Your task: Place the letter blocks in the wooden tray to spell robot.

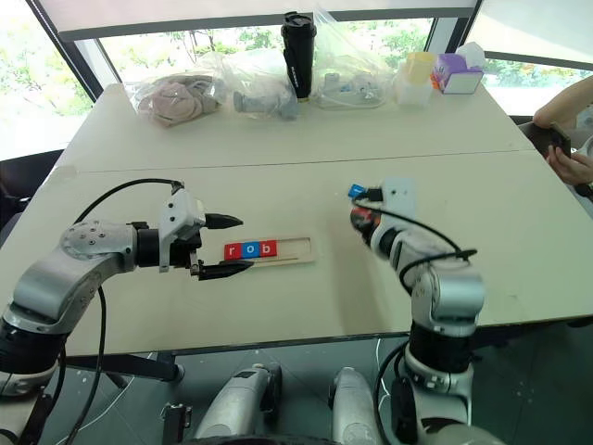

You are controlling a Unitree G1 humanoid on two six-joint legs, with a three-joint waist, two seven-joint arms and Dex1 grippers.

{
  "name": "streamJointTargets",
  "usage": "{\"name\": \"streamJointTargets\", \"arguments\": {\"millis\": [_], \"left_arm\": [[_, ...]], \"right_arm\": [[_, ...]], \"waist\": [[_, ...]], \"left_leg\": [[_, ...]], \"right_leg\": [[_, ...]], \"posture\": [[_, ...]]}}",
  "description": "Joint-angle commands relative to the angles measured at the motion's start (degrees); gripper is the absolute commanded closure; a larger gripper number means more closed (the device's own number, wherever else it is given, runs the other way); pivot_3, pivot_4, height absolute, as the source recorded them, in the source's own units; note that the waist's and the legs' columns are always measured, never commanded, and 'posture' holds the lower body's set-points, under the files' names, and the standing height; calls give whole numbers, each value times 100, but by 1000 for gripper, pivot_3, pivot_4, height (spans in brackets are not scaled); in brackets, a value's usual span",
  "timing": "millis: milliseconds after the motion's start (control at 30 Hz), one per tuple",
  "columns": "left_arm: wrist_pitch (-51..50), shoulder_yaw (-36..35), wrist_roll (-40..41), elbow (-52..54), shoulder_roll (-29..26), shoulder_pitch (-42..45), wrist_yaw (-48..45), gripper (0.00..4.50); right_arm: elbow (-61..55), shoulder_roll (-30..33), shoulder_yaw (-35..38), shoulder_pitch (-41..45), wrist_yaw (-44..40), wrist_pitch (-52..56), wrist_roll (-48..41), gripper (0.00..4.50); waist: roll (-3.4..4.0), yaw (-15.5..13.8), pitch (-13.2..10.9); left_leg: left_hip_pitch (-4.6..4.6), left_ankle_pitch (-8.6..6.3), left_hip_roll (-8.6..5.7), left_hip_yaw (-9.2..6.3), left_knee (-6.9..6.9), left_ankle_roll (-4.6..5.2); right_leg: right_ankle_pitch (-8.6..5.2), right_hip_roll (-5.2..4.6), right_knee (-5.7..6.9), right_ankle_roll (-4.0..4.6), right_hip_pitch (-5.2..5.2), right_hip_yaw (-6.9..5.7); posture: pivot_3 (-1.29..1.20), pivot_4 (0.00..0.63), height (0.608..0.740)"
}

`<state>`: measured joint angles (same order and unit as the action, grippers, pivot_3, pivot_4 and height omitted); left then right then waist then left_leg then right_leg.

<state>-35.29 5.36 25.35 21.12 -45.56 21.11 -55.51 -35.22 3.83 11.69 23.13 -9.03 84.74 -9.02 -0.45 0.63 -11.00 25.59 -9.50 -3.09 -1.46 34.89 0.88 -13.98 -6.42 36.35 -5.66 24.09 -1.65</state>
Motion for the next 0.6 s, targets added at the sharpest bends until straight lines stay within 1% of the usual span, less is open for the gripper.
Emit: {"name": "streamJointTargets", "arguments": {"millis": [33,133,267,400,467,500,567,600], "left_arm": [[27,67,-47,325,-167,-78,-148,0],[118,262,-249,344,-296,-134,-256,0],[124,303,-274,258,-198,-54,-224,0],[147,370,-338,185,-218,-98,-270,0],[199,360,-391,132,-203,-139,-252,0],[210,347,-408,117,-187,-146,-242,0],[211,338,-422,106,-169,-152,-235,0],[212,339,-425,104,-168,-153,-237,0]], "right_arm": [[-825,-53,-233,-138,321,364,104,3323],[-887,116,-537,-422,497,230,224,3323],[-938,-37,-588,-681,562,318,193,3323],[-768,-192,-579,-893,528,280,137,3323],[-772,-267,-567,-912,515,262,117,2284],[-783,-282,-584,-912,487,278,90,1945],[-783,-289,-591,-911,481,294,80,975],[-780,-292,-586,-911,485,297,81,388]], "waist": [[1,8,1],[1,-3,1],[1,2,1],[1,12,1],[0,12,1],[0,11,1],[0,12,1],[-1,6,2]], "left_leg": [[-3,-5,0,0,2,-9],[-5,-9,0,0,2,-15],[0,-9,0,0,-11,-15],[0,-2,2,0,-15,-3],[0,-1,3,0,-16,-1],[-1,-1,3,1,-15,-1],[-4,-3,3,0,-12,-5],[-5,-7,3,0,-10,-12]], "right_leg": [[0,0,-9,1,7,0],[2,-9,-21,6,6,-1],[1,-13,-23,6,18,-1],[2,-6,-21,5,17,-1],[2,-3,-21,5,15,-1],[2,1,-20,5,14,-1],[2,0,-22,5,14,-2],[2,-3,-23,5,12,-2]], "posture": [[0,150,740],[0,150,740],[0,150,740],[0,150,740],[0,150,740],[0,150,740],[0,150,740],[0,150,740]]}}
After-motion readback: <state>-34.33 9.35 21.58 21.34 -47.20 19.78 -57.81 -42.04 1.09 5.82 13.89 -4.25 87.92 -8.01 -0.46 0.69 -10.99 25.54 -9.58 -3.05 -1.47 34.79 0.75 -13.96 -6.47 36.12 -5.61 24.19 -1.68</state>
